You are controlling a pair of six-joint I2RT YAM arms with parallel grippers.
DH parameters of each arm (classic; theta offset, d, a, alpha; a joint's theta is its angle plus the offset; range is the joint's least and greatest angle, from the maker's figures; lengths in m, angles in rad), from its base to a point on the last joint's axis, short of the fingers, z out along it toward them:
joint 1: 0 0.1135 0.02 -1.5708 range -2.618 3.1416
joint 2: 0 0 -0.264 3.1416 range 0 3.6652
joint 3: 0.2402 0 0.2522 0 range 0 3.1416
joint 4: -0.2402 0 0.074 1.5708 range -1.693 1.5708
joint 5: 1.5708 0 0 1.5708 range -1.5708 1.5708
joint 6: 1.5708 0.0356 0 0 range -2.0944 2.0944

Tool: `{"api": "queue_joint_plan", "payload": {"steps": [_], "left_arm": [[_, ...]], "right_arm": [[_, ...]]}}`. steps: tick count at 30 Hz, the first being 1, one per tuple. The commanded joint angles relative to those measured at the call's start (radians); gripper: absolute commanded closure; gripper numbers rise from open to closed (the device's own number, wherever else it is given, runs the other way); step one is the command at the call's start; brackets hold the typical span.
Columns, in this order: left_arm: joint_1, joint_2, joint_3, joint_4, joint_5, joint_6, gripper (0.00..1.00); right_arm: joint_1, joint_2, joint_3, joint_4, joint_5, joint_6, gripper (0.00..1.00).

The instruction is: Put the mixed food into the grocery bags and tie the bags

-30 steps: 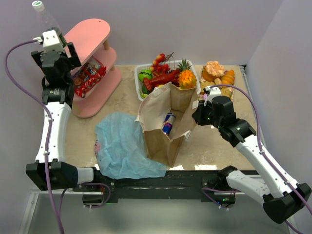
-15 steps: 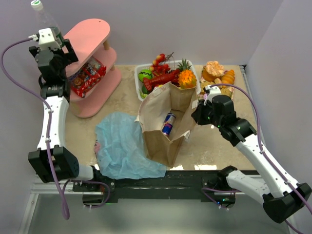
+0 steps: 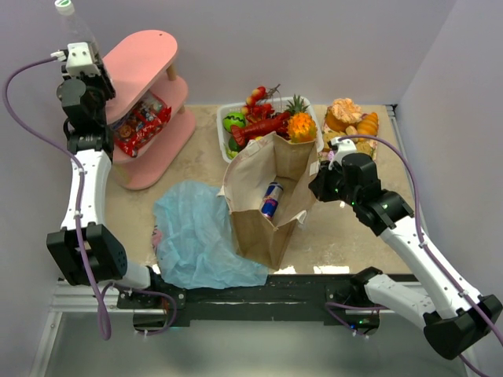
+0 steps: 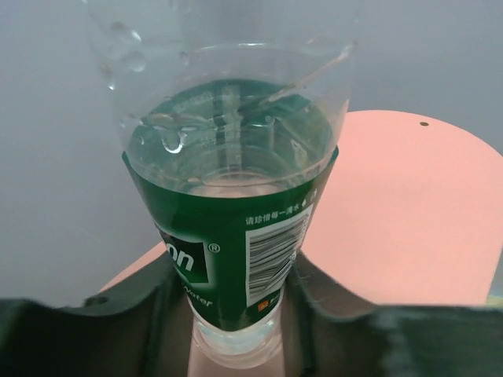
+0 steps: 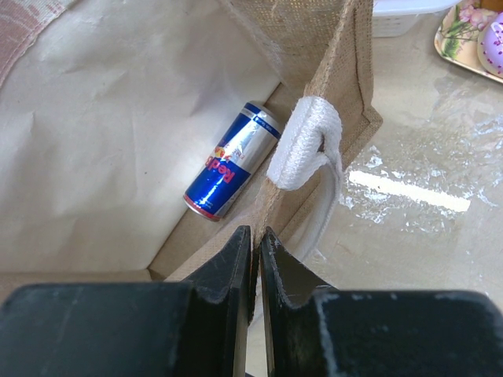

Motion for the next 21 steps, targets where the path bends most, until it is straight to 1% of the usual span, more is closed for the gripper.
{"api": "queue_joint_plan", "payload": {"steps": [1,3,4,6,9,10,11,13,15,16,17,18,20,21], "left_arm": [[0.008,-0.045,-0.015,0.083,0.094,0.019,0.76],[0.006,-0.068,-0.015,0.078,0.127,0.008,0.76],[-0.001,-0.081,-0.001,0.069,0.142,-0.021,0.76],[-0.021,-0.091,0.028,0.052,0.186,-0.033,0.76],[-0.118,-0.113,0.065,0.022,0.228,-0.029,0.76],[-0.192,-0.116,0.069,0.006,0.233,-0.026,0.75],[-0.217,-0.117,0.069,0.009,0.258,-0.033,0.75],[-0.327,-0.104,0.066,0.018,0.291,-0.076,0.75],[-0.404,-0.085,0.088,-0.012,0.299,-0.072,0.75],[-0.487,-0.073,0.091,-0.043,0.294,-0.064,0.75],[-0.526,-0.07,0.089,-0.052,0.297,-0.059,0.75],[-0.588,-0.064,0.086,-0.061,0.305,-0.074,0.75],[-0.641,-0.065,0.07,-0.064,0.341,-0.105,0.75],[-0.693,-0.07,0.057,-0.064,0.348,-0.137,0.76]], "right_arm": [[-0.001,0.004,0.043,0.007,-0.029,0.003,0.88],[-0.003,0.004,0.041,0.013,-0.032,0.003,0.88],[-0.001,0.007,0.041,0.014,-0.034,0.001,0.88],[-0.001,0.013,0.044,0.016,-0.034,0.0,0.88],[-0.001,0.018,0.043,0.025,-0.032,-0.005,0.88],[-0.001,0.019,0.043,0.027,-0.032,-0.005,0.88],[-0.003,0.021,0.043,0.028,-0.029,-0.006,0.88],[-0.001,0.022,0.041,0.037,-0.017,-0.006,0.88],[-0.001,0.021,0.035,0.053,-0.006,-0.011,0.88],[-0.001,0.021,0.035,0.056,-0.006,-0.017,0.88],[-0.001,0.022,0.038,0.059,-0.006,-0.02,0.88],[-0.001,0.025,0.041,0.057,-0.003,-0.025,0.88],[-0.003,0.029,0.048,0.054,0.017,-0.029,0.88],[-0.003,0.029,0.049,0.051,0.018,-0.031,0.88]]}}
